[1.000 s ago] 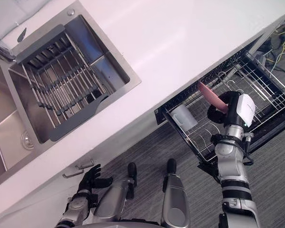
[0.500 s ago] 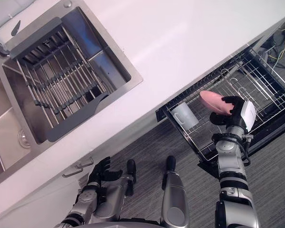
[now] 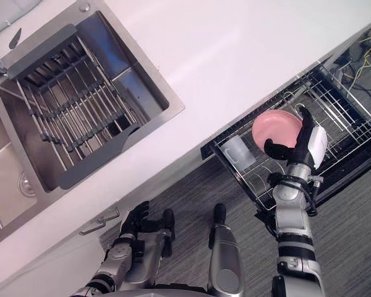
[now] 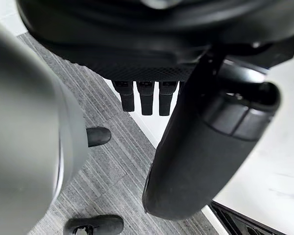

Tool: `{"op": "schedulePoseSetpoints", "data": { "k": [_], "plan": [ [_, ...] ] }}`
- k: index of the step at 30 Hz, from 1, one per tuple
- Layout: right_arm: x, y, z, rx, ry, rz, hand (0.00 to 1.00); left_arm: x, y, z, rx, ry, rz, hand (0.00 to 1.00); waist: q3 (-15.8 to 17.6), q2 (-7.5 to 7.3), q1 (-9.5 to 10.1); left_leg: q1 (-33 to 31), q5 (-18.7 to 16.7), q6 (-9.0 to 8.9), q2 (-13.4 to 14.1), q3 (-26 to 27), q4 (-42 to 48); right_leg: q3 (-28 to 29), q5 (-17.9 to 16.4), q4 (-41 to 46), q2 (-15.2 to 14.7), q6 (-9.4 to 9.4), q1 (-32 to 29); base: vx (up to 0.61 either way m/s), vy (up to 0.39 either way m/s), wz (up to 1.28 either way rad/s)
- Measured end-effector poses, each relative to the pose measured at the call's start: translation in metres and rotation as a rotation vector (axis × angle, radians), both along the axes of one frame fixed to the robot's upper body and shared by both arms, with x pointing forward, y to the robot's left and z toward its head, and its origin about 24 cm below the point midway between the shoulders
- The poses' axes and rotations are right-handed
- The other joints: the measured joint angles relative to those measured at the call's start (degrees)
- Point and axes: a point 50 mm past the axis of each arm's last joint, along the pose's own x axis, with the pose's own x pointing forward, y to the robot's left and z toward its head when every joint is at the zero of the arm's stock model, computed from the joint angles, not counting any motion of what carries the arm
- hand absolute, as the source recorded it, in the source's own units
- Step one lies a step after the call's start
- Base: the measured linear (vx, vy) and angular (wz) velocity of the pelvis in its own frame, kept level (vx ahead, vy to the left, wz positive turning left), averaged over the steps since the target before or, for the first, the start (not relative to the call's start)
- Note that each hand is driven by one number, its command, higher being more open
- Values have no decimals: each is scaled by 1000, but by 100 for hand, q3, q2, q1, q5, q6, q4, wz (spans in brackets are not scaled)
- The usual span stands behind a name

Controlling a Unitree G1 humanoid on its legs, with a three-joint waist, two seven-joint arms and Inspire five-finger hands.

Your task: Walk over to the sink, pick up the cup, carry it to the dishwasher, place the cup inside the dishwasher, then close the dishwasher door

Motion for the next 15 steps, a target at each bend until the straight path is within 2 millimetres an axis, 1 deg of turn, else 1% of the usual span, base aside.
{"op": "schedulePoseSetpoints", "data": {
  "k": [4,5,6,9,11,13,14,15],
  "plan": [
    [-10,1,-16,22,55,10,90,-1,1,-1,1,9,-2,90,-9,-27,-5,105,2,3,4,3,-63,-2,69,-176,19,16,160,3,4,-1],
    [-16,3,-21,32,65,15,90,-2,2,-1,5,13,-4,90,-34,-52,-6,158,2,3,5,10,-87,4,71,-211,27,19,206,0,0,0],
    [-18,5,-21,38,63,17,90,-2,3,-2,8,15,-4,90,-40,-61,-15,171,2,3,10,11,-98,2,77,-230,34,18,223,0,0,0],
    [-33,8,-19,58,21,33,90,-4,6,-3,22,25,-18,90,-95,-141,-41,245,2,3,26,20,-154,4,124,-354,63,22,325,12,4,-2],
    [-41,8,-18,67,4,27,90,-6,9,-4,25,38,-19,90,-165,-223,-68,300,2,3,34,21,-187,2,140,-427,80,22,398,0,0,0],
    [-57,9,-22,96,-16,6,90,-14,16,-8,33,66,1,90,-365,-379,-121,378,0,2,57,29,-252,-3,162,-558,127,22,508,47,-2,-3],
    [-59,9,-22,102,-22,5,90,-15,18,-9,37,68,3,90,-387,-401,-133,390,-2,2,59,30,-256,-3,163,-571,132,22,524,62,3,-2],
    [-69,7,-23,134,-45,-7,90,-18,22,-10,51,76,3,90,-457,-481,-154,449,-25,3,70,34,-260,-6,167,-628,132,23,602,50,11,-2]
  ]
}}
